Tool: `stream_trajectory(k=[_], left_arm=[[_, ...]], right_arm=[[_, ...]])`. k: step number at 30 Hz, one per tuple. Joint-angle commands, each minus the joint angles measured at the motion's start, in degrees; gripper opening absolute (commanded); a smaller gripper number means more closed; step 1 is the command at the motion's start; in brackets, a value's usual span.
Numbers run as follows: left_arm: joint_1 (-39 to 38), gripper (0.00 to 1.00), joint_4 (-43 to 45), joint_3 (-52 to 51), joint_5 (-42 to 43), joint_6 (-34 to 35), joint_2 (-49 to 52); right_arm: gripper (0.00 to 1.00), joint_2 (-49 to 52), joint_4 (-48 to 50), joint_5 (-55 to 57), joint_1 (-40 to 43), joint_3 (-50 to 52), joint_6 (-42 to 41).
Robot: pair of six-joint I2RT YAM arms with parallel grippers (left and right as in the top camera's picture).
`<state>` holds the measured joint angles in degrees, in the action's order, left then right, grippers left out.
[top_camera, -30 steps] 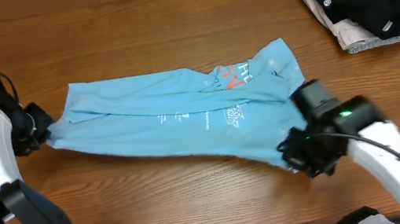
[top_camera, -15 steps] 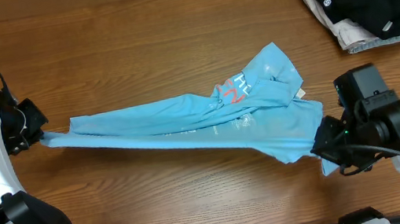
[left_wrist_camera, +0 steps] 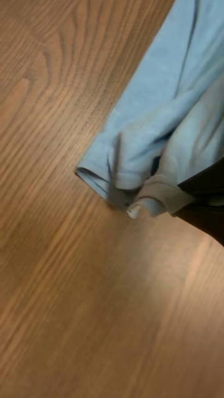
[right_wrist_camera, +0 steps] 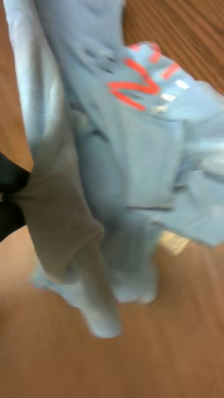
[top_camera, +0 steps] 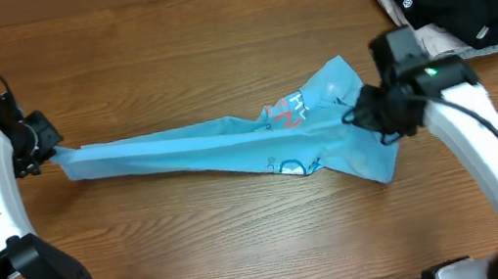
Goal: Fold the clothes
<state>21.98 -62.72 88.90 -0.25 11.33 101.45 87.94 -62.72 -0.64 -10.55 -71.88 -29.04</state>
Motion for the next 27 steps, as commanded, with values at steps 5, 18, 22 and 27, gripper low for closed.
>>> stream_trajectory(k=[5,18,22,27], left_arm=[[-1.1,0.04,11.6,-10.3,-2.1,0.0,-1.0],[-1.6,0.46,25.5,-15.6,2.9,0.4,0.5],[-2.1,1.00,25.9,-15.6,2.9,0.2,0.4],[-2.0,1.00,21.7,-14.3,2.9,-0.7,0.4]], right_arm=[[0.04,8.5,11.5,2.1,2.7,-1.0,5.1],[0.22,14.4,20.5,2.0,2.8,-1.0,6.6],[0.47,14.4,20.5,1.8,2.9,-1.6,6.6],[0.53,14.0,12.1,1.8,2.9,-6.8,6.6]])
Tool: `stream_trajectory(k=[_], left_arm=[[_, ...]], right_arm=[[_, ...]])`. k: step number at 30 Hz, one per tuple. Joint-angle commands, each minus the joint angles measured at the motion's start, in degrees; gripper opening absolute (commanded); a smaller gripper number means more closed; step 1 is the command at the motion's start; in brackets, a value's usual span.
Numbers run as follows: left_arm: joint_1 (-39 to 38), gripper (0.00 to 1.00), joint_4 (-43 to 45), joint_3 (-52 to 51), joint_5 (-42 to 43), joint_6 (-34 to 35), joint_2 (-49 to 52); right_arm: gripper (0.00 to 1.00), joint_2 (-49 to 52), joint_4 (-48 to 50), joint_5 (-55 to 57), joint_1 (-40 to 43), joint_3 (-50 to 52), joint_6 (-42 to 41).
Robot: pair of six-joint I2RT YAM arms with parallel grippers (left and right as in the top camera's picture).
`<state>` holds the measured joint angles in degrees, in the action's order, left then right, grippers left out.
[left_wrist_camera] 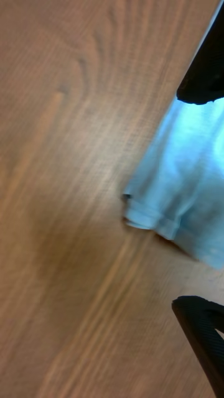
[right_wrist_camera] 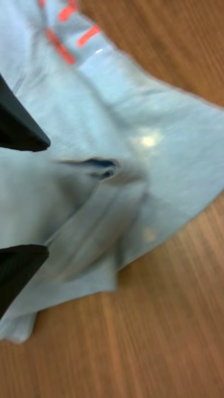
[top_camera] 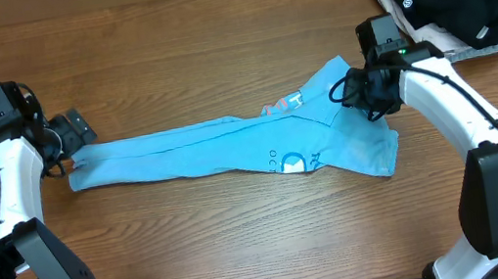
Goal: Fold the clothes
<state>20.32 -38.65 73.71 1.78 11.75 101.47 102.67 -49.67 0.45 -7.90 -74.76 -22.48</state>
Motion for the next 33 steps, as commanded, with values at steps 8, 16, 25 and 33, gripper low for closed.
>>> stream_trajectory(k=[8,16,25,33], left_arm=[[-0.3,1.00,-8.7,1.8,0.1,-4.5,0.5],[0.0,1.00,-5.7,1.0,-0.5,-6.2,5.5],[0.0,0.99,-4.9,1.0,5.2,-12.1,11.4],[-0.7,0.68,-5.2,0.5,5.7,-12.0,11.4]], right_arm=[[0.55,-1.2,-12.6,-4.5,0.2,-12.2,2.8],[0.55,-1.2,-13.1,-4.9,0.0,-12.1,2.8],[0.56,-1.2,-13.2,-4.8,-0.1,-12.1,2.8],[0.56,-1.2,-13.1,-4.8,-0.1,-12.1,2.8]])
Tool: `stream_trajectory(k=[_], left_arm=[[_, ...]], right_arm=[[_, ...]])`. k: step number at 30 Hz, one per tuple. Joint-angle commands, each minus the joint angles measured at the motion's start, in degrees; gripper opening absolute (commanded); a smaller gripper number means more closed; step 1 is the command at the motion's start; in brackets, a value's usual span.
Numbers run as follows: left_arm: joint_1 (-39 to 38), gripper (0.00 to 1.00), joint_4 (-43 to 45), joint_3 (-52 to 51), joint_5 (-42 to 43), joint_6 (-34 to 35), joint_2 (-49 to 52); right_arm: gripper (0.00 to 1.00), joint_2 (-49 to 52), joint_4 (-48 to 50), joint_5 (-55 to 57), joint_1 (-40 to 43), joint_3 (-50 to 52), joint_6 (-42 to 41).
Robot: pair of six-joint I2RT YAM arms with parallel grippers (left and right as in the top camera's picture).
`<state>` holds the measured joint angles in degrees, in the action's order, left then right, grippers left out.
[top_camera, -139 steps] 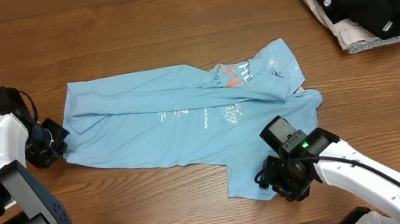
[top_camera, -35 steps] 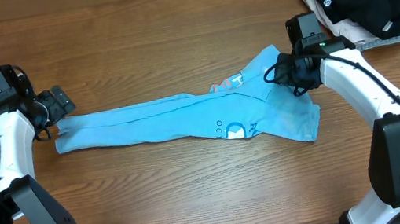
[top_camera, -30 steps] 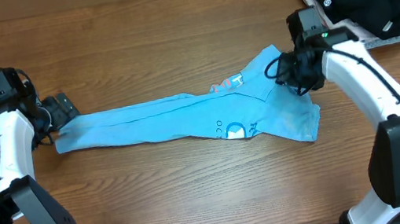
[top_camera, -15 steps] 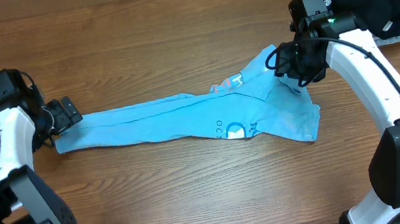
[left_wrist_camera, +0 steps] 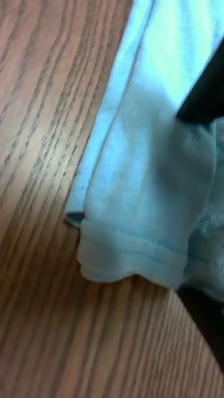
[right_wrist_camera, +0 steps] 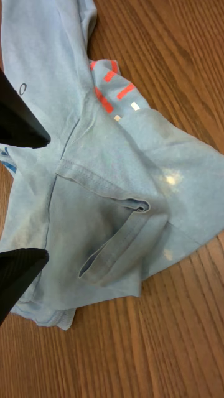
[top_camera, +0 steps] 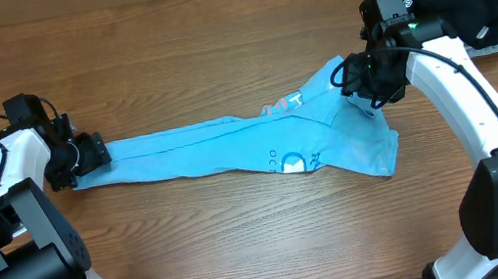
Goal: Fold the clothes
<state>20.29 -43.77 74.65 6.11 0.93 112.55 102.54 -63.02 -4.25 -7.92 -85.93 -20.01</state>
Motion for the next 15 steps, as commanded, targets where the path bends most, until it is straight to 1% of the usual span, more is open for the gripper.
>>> stream_trajectory(k=[1,2,3,5,10,15], left_arm=[[-1.0,0.56,-0.1,-0.7,1.1,-1.2,0.4],[-1.3,0.46,-0.1,-0.8,0.9,-1.2,0.4],[-1.7,0.23,-0.1,-1.0,0.0,-1.2,0.4],[-2.0,0.05,-0.2,-1.0,-1.7,-0.9,0.4],[-1.7,0.04,-0.7,0.7,-1.6,2.1,0.3],[-1.7,0.04,-8.1,7.8,-2.8,1.8,0.3]], right_arm=[[0.56,-1.0,0.3,-0.1,0.0,-0.9,0.3],[0.56,-1.0,0.2,-0.2,0.0,-0.9,0.3],[0.56,-1.0,0.1,-0.1,0.0,-0.7,0.3],[0.56,-1.0,-0.2,-0.1,0.0,-0.5,0.3],[0.56,-0.8,-0.7,-0.4,-0.1,0.1,0.3],[0.56,-0.7,-0.5,-1.5,-0.4,0.1,0.3]])
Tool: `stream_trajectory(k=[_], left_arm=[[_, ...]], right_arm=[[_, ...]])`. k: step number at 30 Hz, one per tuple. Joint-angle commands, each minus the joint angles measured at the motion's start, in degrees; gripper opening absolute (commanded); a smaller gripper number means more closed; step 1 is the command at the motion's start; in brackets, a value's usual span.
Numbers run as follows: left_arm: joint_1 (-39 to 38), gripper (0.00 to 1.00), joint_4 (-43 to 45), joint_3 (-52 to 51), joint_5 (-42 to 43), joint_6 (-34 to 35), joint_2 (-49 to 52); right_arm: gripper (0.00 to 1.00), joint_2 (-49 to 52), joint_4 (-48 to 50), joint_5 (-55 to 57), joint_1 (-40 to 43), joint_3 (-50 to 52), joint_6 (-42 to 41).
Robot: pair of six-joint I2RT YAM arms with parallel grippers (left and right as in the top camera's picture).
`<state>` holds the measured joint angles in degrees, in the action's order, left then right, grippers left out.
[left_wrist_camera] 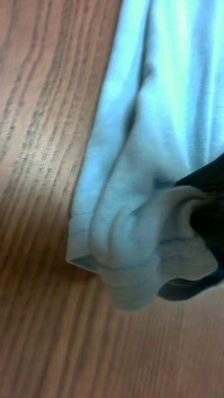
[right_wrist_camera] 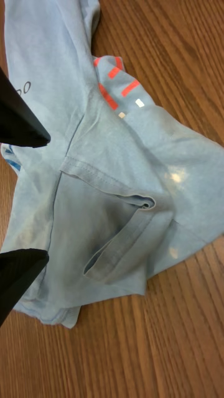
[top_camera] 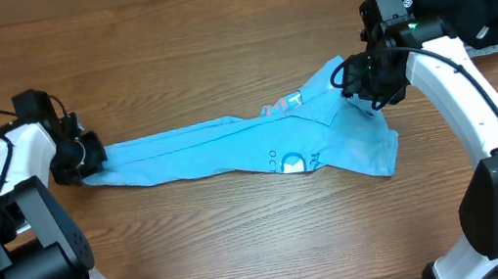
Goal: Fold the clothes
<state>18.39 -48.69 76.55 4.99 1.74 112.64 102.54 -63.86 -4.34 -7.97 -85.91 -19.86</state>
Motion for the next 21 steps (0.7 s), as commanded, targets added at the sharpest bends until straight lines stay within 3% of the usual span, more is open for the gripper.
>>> stream_trajectory(k=[1,10,21], left_arm=[[0.3,0.04,-5.0,7.5,-2.5,1.0,0.2],[0.9,0.04,-19.8,17.8,-6.6,1.1,0.2],[3.1,0.04,-25.9,22.7,-12.7,2.4,0.1]], right_arm=[[0.56,-0.7,0.3,-2.0,-0.3,0.1,0.2],[0.56,-0.7,0.1,-3.0,-0.3,0.1,0.4],[0.60,-0.7,-2.4,-4.8,-0.3,0.1,0.4]])
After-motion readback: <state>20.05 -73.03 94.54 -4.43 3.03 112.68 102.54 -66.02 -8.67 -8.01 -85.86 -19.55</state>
